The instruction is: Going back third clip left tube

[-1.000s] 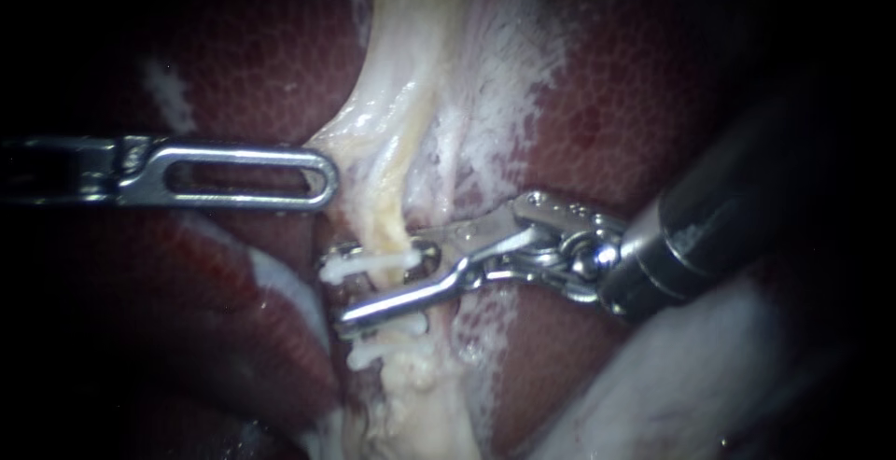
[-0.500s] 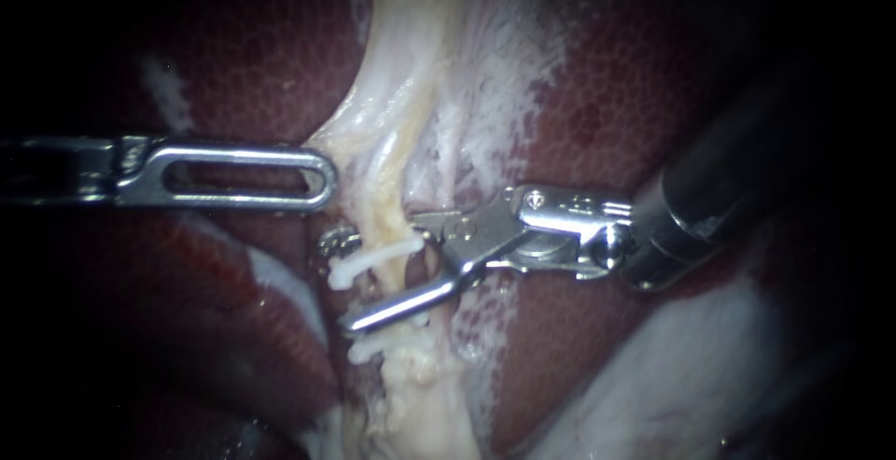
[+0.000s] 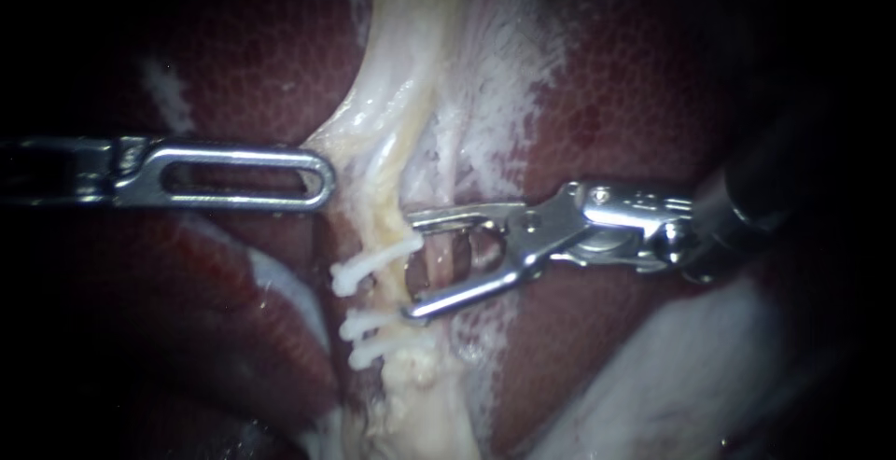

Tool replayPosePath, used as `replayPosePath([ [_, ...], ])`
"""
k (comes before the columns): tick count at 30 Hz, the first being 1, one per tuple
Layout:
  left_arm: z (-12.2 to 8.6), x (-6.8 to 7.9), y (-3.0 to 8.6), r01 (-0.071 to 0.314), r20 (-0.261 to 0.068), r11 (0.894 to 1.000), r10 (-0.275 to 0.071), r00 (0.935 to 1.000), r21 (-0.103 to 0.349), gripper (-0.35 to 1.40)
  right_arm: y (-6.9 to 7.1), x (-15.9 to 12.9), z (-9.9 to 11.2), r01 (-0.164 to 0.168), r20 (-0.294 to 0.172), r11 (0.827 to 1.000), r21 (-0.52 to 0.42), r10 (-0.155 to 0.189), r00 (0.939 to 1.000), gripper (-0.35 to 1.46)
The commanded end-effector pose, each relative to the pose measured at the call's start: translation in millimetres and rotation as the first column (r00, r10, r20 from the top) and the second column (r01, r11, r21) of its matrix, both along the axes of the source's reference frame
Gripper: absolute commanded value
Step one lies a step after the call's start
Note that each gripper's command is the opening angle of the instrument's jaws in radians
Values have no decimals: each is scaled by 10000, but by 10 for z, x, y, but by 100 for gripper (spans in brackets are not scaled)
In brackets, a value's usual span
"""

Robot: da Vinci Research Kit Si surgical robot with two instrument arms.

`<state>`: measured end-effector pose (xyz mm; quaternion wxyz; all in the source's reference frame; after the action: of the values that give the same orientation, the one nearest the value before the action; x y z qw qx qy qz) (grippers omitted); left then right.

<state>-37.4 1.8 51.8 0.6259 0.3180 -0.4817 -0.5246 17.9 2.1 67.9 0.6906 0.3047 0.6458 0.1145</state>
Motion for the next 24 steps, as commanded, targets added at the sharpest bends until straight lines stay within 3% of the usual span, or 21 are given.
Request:
replayPosePath([
  [1,0,0,0,-1,4,10000,1,10000,0,-35,1,-6,-1,-25,-5,10000,-96,25,10000,60],
  [10,1,0,0,-1,5,10000,1,10000,0,-35,1,-61,-19,-313,301,9989,-358,324,9990,60],
  [24,3,0,2,-6,8,10000,6,10000,0,-35,14,-84,-69,-199,308,9976,-666,220,9993,60],
])
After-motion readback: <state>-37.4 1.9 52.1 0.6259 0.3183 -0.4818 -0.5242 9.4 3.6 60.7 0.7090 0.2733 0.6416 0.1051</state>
